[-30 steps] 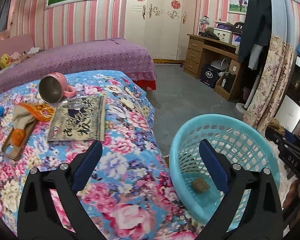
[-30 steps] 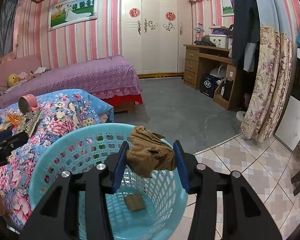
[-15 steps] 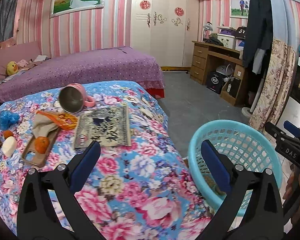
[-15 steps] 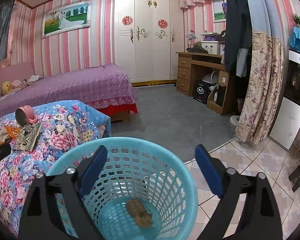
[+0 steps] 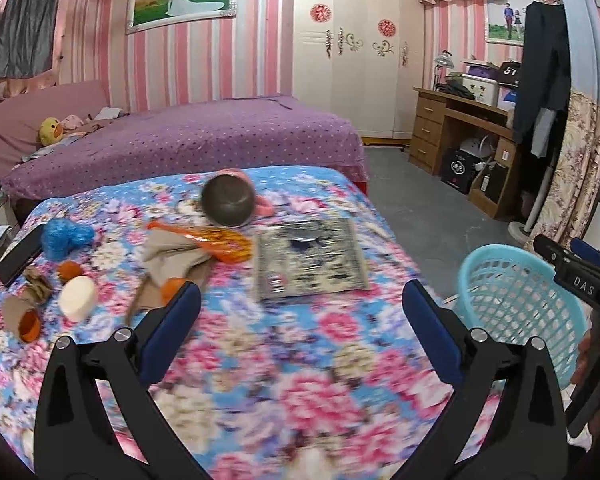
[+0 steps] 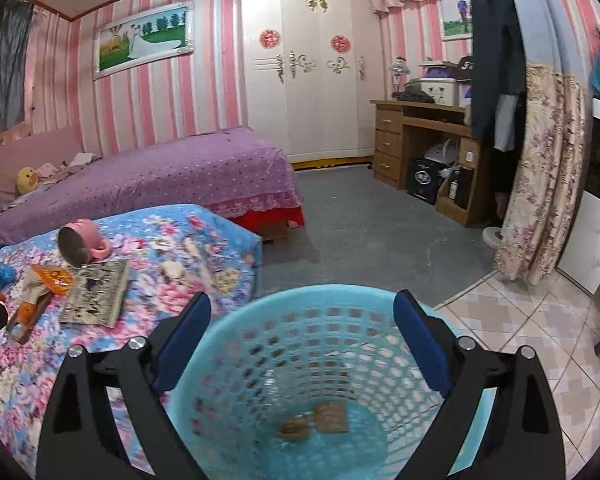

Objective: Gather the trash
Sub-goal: 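Move both grippers back over the bed toward the remaining trash, then grasp the second cardboard tube with the left gripper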

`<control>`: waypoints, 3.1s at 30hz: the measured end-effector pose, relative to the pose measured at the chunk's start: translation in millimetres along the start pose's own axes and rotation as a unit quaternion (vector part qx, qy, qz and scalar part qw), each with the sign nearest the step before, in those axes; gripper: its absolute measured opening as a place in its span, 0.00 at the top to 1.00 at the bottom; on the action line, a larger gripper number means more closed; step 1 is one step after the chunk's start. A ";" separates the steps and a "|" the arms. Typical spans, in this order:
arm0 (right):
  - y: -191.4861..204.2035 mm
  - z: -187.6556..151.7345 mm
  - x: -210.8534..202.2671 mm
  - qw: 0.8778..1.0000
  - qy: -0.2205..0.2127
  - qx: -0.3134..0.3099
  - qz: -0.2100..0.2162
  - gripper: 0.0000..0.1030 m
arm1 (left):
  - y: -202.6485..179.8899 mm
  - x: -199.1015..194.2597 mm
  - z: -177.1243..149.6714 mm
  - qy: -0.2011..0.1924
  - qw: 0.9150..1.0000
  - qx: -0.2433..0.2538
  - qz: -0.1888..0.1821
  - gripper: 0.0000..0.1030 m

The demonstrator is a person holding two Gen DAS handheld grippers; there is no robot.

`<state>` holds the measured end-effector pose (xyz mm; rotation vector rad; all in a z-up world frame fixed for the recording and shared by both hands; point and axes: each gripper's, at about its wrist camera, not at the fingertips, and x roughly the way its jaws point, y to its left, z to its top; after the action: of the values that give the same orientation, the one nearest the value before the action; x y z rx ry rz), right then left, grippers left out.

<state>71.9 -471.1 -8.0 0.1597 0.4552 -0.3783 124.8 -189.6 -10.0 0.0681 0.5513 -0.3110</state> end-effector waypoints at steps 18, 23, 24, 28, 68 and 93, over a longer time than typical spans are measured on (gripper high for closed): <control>142.3 -15.7 11.9 0.992 0.027 -0.089 0.081 0.12 | 202.3 -12.7 -23.2 0.033 0.992 -0.050 0.111 0.05; 174.2 -26.2 12.2 0.987 0.035 -0.127 0.088 0.12 | 255.0 -9.4 -35.7 0.058 0.985 -0.058 0.149 0.05; 178.1 -27.2 12.5 0.986 0.037 -0.133 0.089 0.12 | 261.5 -8.6 -36.9 0.063 0.984 -0.064 0.153 0.06; 188.4 -30.9 13.4 0.985 0.043 -0.143 0.092 0.12 | 293.4 0.9 -48.0 0.089 0.981 -0.093 0.147 0.11; 204.1 -40.8 12.6 0.981 0.049 -0.159 0.104 0.12 | 247.4 16.6 -41.5 0.093 0.992 -0.077 0.049 0.28; 205.9 -42.2 13.4 0.980 0.050 -0.162 0.101 0.12 | 170.2 15.9 -30.4 0.069 0.995 0.006 -0.078 0.99</control>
<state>146.6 -276.5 -37.9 -0.0910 0.5880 -0.0927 174.8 -27.7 -47.5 0.0577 0.6945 -0.4642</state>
